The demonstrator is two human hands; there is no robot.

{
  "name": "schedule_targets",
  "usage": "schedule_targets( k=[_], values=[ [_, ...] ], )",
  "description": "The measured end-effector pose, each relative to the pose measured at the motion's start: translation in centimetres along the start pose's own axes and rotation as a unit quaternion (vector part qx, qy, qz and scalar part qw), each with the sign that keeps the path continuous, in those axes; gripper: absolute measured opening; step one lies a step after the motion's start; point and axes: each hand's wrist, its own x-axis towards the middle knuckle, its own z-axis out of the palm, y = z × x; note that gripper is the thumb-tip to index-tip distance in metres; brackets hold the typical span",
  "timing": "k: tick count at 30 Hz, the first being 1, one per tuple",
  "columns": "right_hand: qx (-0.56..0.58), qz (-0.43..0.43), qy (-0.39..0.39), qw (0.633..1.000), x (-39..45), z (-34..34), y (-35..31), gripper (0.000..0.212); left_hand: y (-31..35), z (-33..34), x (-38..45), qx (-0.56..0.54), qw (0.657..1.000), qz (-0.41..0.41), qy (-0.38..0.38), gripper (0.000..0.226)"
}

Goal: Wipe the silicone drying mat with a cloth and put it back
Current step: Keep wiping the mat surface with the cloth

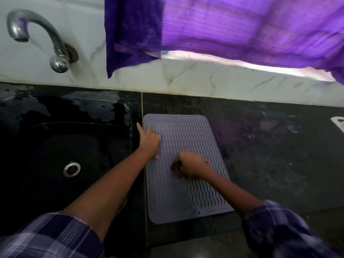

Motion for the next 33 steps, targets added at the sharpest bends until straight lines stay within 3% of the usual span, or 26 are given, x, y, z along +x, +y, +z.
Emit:
schedule_targets(
  k=[2,7,10,13,16,20,24,28,31,33],
  values=[
    [0.021,0.026,0.092,0.995,2.9,-0.8,-0.3,0.025,0.2,0.7,-1.4,-0.003,0.999,0.023,-0.026,0.094],
    [-0.049,0.000,0.124,0.991,2.6,2.9,-1.4,0.030,0.7,1.6,-3.3,-0.021,0.999,0.024,-0.027,0.108],
    [-0.031,-0.045,0.114,0.992,-3.7,5.5,-1.7,0.032,1.3,1.3,-3.1,-0.007,0.999,0.015,-0.027,0.108],
    [-0.043,-0.080,0.039,0.995,-9.1,6.2,-1.8,0.036,1.6,1.2,-3.0,0.018,0.999,0.001,-0.026,0.110],
    [-0.011,-0.026,0.003,1.000,-7.5,3.6,-1.0,0.030,2.0,1.6,-3.7,0.030,1.000,0.000,-0.002,0.102],
    [0.012,0.024,0.106,0.994,-2.0,3.3,-0.3,0.027,2.6,2.6,-4.7,0.025,0.999,-0.010,0.032,0.083],
    [0.010,-0.018,0.163,0.986,-5.7,6.7,-1.1,0.030,2.7,3.2,-5.5,-0.010,0.999,-0.027,0.042,0.072],
    [0.012,-0.086,0.099,0.991,-13.3,8.8,-0.4,0.037,2.8,3.3,-5.8,-0.033,0.997,-0.037,0.058,0.071],
    [0.006,-0.058,0.051,0.997,-11.2,6.0,0.0,0.032,2.9,3.3,-6.3,-0.027,0.997,-0.045,0.057,0.072],
    [0.034,-0.023,0.099,0.994,-8.4,4.9,-0.4,0.031,3.1,3.6,-6.3,-0.027,0.996,-0.050,0.064,0.072]
  ],
)
